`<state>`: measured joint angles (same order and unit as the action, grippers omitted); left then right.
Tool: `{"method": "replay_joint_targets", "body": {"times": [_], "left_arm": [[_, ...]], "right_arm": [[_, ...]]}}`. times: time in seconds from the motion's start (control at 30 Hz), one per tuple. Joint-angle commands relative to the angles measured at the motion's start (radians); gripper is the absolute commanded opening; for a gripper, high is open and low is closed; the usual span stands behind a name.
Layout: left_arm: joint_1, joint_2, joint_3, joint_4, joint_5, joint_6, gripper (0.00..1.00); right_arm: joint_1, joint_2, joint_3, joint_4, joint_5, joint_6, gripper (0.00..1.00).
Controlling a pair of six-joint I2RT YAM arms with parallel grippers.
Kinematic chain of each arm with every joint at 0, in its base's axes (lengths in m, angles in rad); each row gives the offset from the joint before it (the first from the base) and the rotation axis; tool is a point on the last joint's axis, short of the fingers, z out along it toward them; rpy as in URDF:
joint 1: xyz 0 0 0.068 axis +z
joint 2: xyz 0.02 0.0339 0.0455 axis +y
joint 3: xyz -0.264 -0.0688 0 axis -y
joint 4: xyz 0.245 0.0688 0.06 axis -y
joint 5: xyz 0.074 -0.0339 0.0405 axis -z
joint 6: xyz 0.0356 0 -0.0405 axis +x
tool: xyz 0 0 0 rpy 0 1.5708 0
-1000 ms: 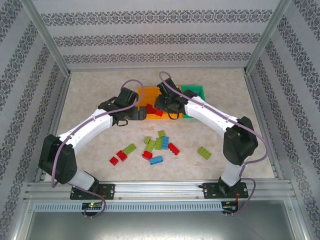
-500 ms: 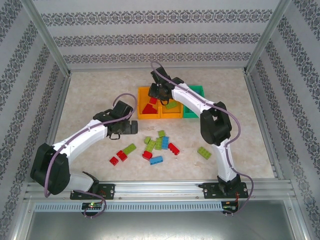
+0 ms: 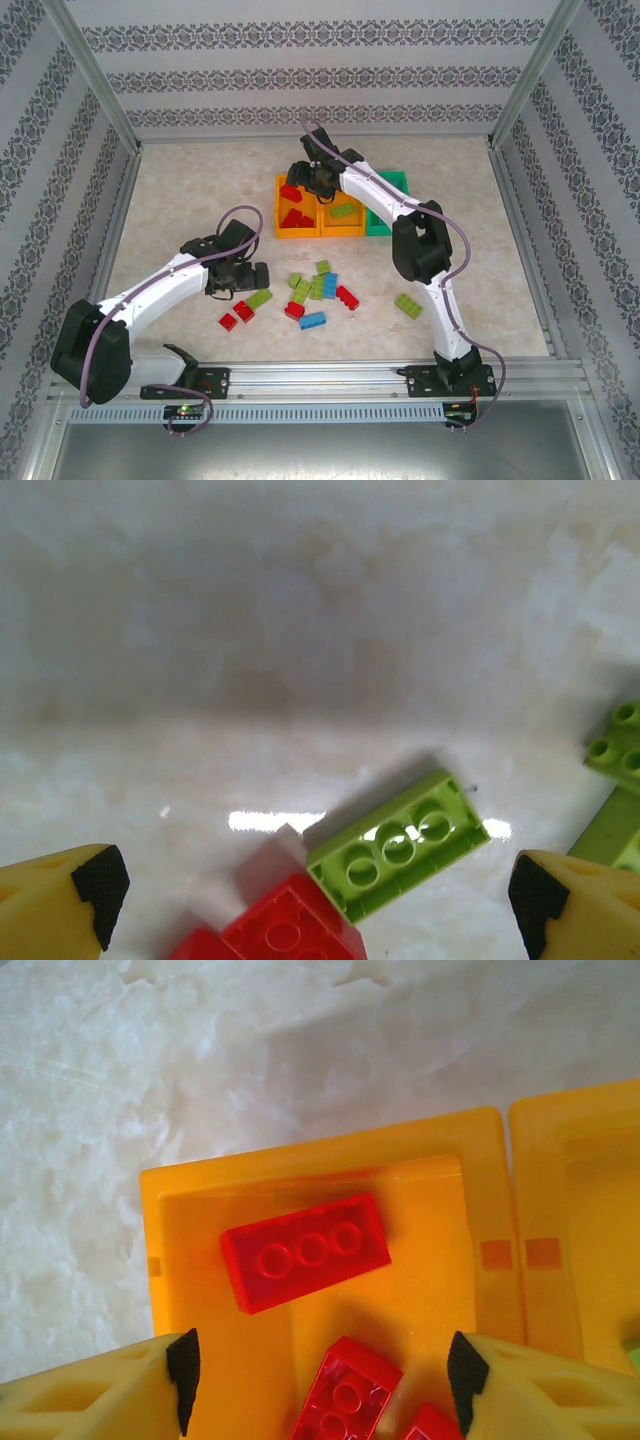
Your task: Sort the legos into containers by color
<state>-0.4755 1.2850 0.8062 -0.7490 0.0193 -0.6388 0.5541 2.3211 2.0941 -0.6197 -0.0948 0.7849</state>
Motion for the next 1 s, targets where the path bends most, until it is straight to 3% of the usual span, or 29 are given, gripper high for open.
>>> {"method": "replay_joint_targets", "body": {"times": [0.0, 0.2, 0.57, 0.77, 0.83, 0.97], "left_arm": [[0.009, -0.030, -0.051, -0.037, 0.090, -0.048, 1.00], [0.005, -0.083, -0.103, -0.109, 0.095, -0.061, 1.00], [-0.044, -0.192, -0.122, -0.188, 0.063, -0.228, 0.95], [-0.077, -0.285, -0.208, -0.164, 0.052, -0.201, 0.92], [-0.097, -0.280, -0.221, -0.136, 0.067, -0.191, 0.91], [-0.142, -0.196, -0.197, -0.187, -0.010, -0.225, 0.91]], "right_arm": [[0.007, -0.036, -0.023, 0.002, -0.027, -0.006, 0.73], [0.009, -0.107, -0.090, 0.022, -0.037, -0.048, 0.78], [0.003, -0.131, -0.150, 0.049, -0.079, -0.056, 0.81], [-0.011, -0.143, -0.181, 0.062, -0.097, -0.068, 0.82], [-0.017, -0.148, -0.194, 0.070, -0.101, -0.065, 0.82], [-0.024, -0.160, -0.221, 0.087, -0.105, -0.056, 0.82]]}}
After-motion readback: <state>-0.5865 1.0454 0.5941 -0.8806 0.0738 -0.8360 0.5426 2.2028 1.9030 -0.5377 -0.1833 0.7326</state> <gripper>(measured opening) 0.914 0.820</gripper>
